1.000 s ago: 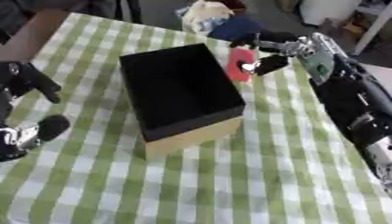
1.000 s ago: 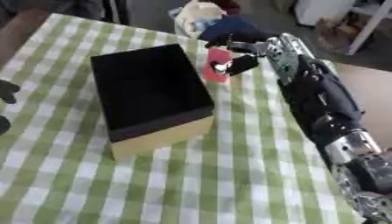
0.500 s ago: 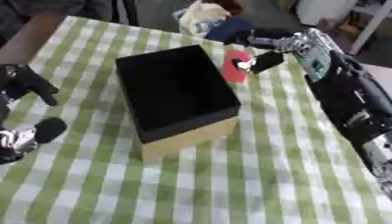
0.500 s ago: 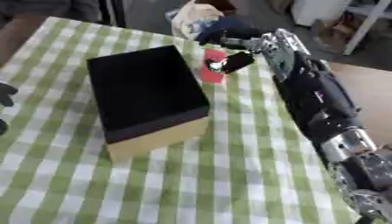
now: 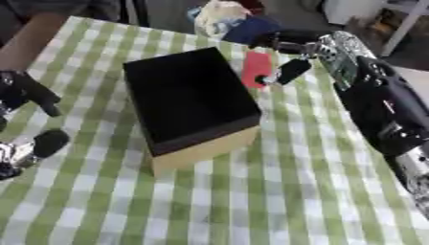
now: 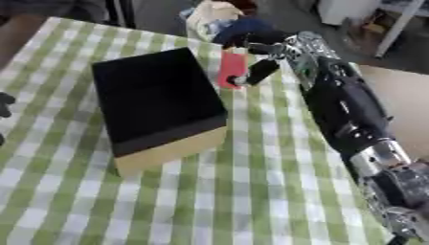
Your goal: Pick up objects on the table and place them in the box.
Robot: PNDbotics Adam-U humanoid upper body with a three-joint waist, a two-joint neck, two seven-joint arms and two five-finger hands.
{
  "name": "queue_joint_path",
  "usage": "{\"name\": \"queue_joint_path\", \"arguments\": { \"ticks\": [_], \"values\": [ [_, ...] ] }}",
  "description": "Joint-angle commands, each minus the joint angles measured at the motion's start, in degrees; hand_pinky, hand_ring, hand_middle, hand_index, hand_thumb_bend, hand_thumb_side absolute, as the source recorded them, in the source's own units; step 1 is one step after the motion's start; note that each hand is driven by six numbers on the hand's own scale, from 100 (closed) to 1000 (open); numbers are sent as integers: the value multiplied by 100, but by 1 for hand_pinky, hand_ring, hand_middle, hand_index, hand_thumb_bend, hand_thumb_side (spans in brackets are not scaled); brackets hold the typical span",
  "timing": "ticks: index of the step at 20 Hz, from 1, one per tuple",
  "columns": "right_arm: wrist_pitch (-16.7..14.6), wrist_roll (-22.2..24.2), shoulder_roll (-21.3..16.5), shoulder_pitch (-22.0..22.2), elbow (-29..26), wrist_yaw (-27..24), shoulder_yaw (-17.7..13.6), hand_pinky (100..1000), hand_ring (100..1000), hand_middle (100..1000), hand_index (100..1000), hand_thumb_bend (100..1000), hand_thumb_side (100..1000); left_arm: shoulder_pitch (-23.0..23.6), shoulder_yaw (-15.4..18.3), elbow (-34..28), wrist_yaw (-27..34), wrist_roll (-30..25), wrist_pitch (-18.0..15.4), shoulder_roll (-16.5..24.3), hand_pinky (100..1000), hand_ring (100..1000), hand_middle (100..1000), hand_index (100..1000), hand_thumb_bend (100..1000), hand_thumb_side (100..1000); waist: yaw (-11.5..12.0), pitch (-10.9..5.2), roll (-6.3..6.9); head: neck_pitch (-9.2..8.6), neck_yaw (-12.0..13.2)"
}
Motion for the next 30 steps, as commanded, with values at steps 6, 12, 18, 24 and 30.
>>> {"name": "queue_joint_path", "arguments": {
  "ticks": [6,12,18,24,30],
  "values": [
    [92,-754,-201,-79,-92,742,-93,805,924,940,988,393,582,-62,52,-55,-31,-55,-13,61,685,466,422,572,726,413,14,-54,84,-23,-56],
    [88,-936,-188,-90,102,838,-168,811,928,940,990,339,592,-72,56,-55,-29,-80,-21,61,685,465,422,572,724,414,39,-17,100,-48,-82],
    [167,-920,-207,-77,218,718,-236,813,926,932,990,292,600,-82,63,-58,-26,-108,-35,65,686,464,421,572,723,416,68,49,128,-55,-112],
    [226,-926,-228,-74,233,642,-270,814,925,928,989,262,603,-96,69,-62,-24,-126,-46,76,687,464,420,572,720,417,96,138,150,-36,-129],
    [238,-966,-227,-69,237,575,-280,811,920,920,987,241,601,-100,76,-57,-25,-138,-51,77,687,463,420,571,719,418,112,191,162,-18,-146]
  ]
}}
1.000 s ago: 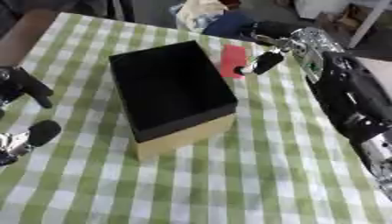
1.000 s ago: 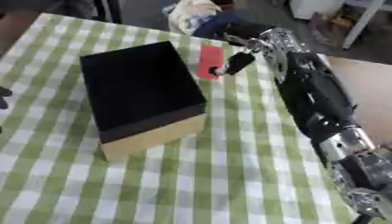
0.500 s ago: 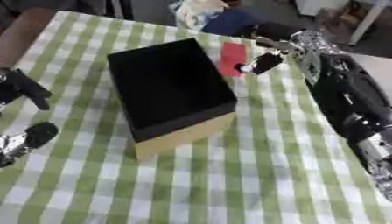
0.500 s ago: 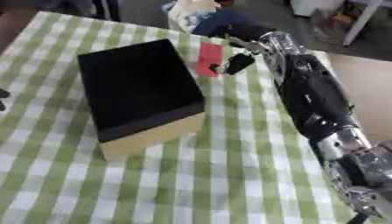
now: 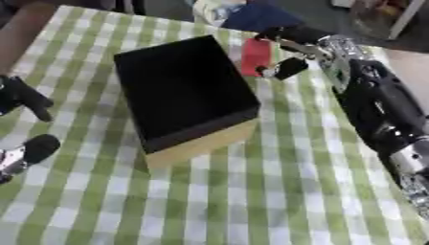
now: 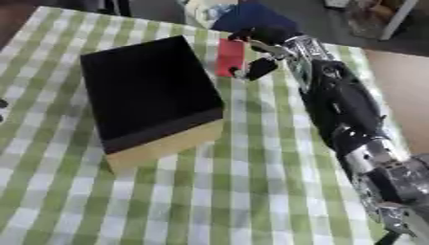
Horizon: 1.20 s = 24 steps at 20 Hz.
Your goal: Pick up objects on the table and place them in the box.
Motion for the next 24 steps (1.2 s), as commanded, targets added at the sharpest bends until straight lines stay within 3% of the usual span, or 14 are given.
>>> {"name": "queue_joint_path", "arguments": {
  "ticks": [1,8,11,12,13,17,24],
  "values": [
    [0,-26,-192,-104,-50,-83,-41,810,917,915,986,234,599,-91,54,-85,-10,-22,-11,75,687,463,420,571,719,418,3,-90,66,-17,-22],
    [-30,-134,-178,-82,-43,-185,-40,803,886,856,978,229,566,-88,62,-77,-10,-27,-13,64,687,463,419,570,717,419,0,-73,62,-26,-24],
    [-58,-221,-170,-77,-62,-229,-40,792,842,717,969,252,491,-84,67,-75,-9,-28,-14,60,688,463,419,569,716,419,-3,-71,60,-24,-28],
    [-63,-260,-169,-74,-68,-240,-38,792,842,717,969,252,491,-83,68,-73,-10,-28,-14,59,688,463,419,569,716,419,-4,-70,59,-22,-30],
    [-65,-311,-167,-73,-78,-249,-39,784,815,627,963,273,436,-82,69,-72,-11,-29,-14,57,688,463,419,568,716,419,-7,-71,58,-19,-33],
    [-72,-513,-158,-66,-119,-295,-30,760,769,488,951,303,324,-79,74,-69,-11,-27,-15,51,688,463,419,568,714,420,-17,-76,57,-16,-40],
    [-69,-795,-152,-70,-236,-482,-3,746,736,399,940,292,212,-70,80,-60,-16,-24,-13,40,688,462,419,567,713,420,-33,-116,58,-5,-47]
  ]
}}
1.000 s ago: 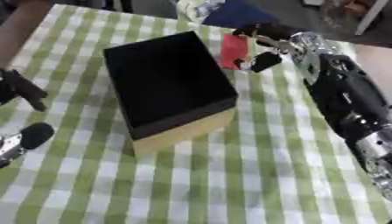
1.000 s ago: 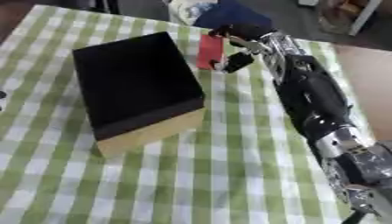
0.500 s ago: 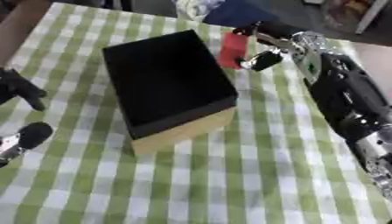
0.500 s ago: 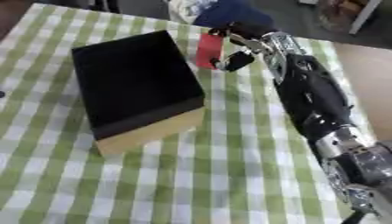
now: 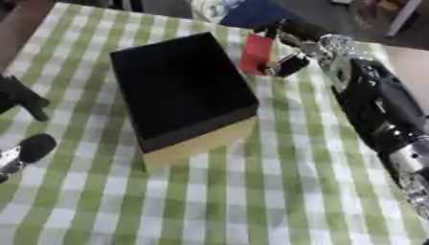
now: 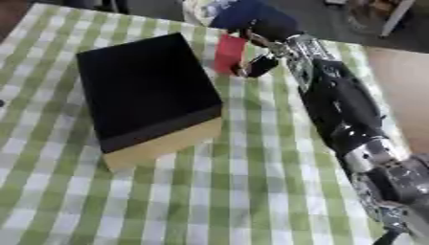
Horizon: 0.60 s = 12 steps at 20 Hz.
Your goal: Pick up objects on the table and place them in the box.
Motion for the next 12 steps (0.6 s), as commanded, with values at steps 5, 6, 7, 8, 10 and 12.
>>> {"name": "queue_joint_path", "arguments": {
  "ticks": [5,6,7,8,10,12],
  "values": [
    [-54,-106,-159,-117,-317,-332,66,748,734,394,941,287,166,-50,68,-52,-21,-15,-8,33,688,462,419,567,714,419,-55,-220,56,-4,-23],
    [-76,-90,-163,-126,-363,-396,80,748,735,394,941,285,162,-44,68,-48,-23,-14,-6,32,688,462,419,567,713,419,-68,-242,56,-5,-22],
    [-104,-64,-167,-135,-416,-475,100,749,736,396,942,288,148,-37,68,-44,-25,-13,-5,31,688,462,419,567,714,419,-85,-268,55,-5,-19],
    [-132,-31,-173,-142,-471,-551,122,749,736,396,941,292,142,-30,68,-41,-27,-12,-5,30,688,462,419,567,713,419,-102,-292,54,-4,-16],
    [-196,57,-181,-160,-593,-724,172,750,736,396,942,285,129,-16,69,-34,-32,-11,-1,28,688,463,419,567,713,418,-143,-347,51,-6,-14],
    [-265,172,-197,-182,-745,-892,241,751,738,402,943,303,117,-2,72,-20,-43,-8,4,25,688,463,419,567,711,419,-186,-400,45,-4,-8]
  ]
}}
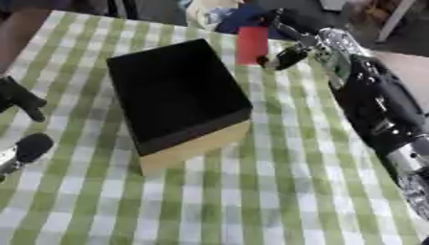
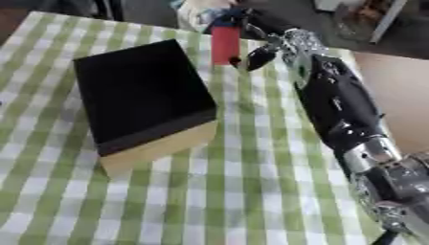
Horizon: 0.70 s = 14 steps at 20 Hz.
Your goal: Pick up objects on the table and place them in the box.
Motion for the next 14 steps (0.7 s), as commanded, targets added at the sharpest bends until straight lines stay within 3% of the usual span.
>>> {"name": "queue_joint_path", "arguments": {
  "ticks": [1,13,14],
  "values": [
    [-109,169,-200,-165,-351,-284,83,750,738,403,943,312,109,-35,45,-49,-36,-5,6,26,688,463,419,567,710,419,-35,-177,43,-7,8],
    [-416,1019,-150,-231,-1261,-1364,505,754,738,406,949,295,100,-5,45,-49,-39,-13,4,14,688,463,418,567,713,418,-83,-341,11,-14,-5],
    [-480,1141,-83,-224,-1318,-1403,609,758,742,417,953,260,158,-12,40,-57,-33,-23,-1,9,688,463,418,567,713,419,-64,-346,15,-10,-23]
  ]
}}
